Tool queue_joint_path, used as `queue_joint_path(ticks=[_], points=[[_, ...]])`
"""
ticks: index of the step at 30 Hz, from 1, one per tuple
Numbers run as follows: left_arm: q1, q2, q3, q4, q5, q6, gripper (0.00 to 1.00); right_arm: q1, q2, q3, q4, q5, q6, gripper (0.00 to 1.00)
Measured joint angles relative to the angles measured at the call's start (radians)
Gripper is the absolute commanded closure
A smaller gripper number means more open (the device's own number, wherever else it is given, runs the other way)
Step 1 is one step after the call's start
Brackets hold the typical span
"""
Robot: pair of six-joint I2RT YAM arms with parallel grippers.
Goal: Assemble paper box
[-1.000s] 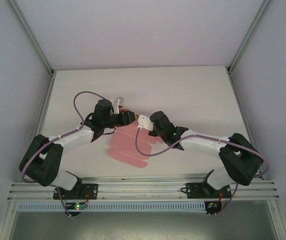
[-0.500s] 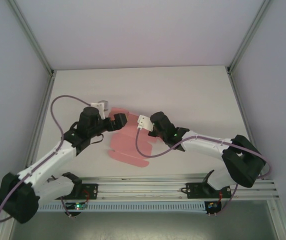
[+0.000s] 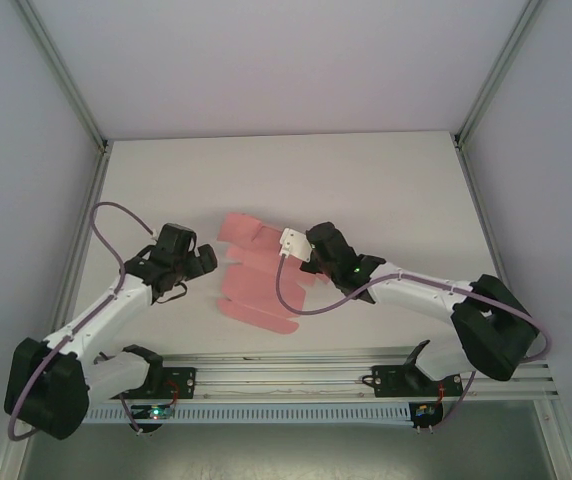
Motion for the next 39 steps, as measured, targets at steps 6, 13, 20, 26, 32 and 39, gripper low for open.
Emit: queue_joint_path(ticks=[6, 13, 20, 26, 32, 39], points=[[0.000, 0.069, 0.000, 0.051, 0.049, 0.004, 0.00, -0.006, -0.014, -0.008, 0.000, -0.027, 0.014, 1.00], [0.000, 0.056, -0.021, 0.165, 0.144, 0.029, 0.00, -0.006, -0.017, -0.011, -0.001, -0.039, 0.018, 1.00], [0.000, 0.043, -0.060, 0.223, 0.200, 0.049, 0.00, -0.006, -0.026, -0.017, -0.009, -0.050, 0.018, 1.00], [0.000, -0.012, -0.063, 0.221, 0.169, 0.061, 0.00, -0.013, -0.037, -0.017, -0.009, -0.066, 0.024, 1.00], [0.000, -0.021, -0.097, 0.280, 0.273, 0.088, 0.00, -0.013, -0.037, -0.017, -0.009, -0.084, 0.025, 1.00], [0.000, -0.007, -0.114, 0.352, 0.386, 0.113, 0.00, -0.013, -0.037, -0.017, -0.009, -0.104, 0.036, 1.00]])
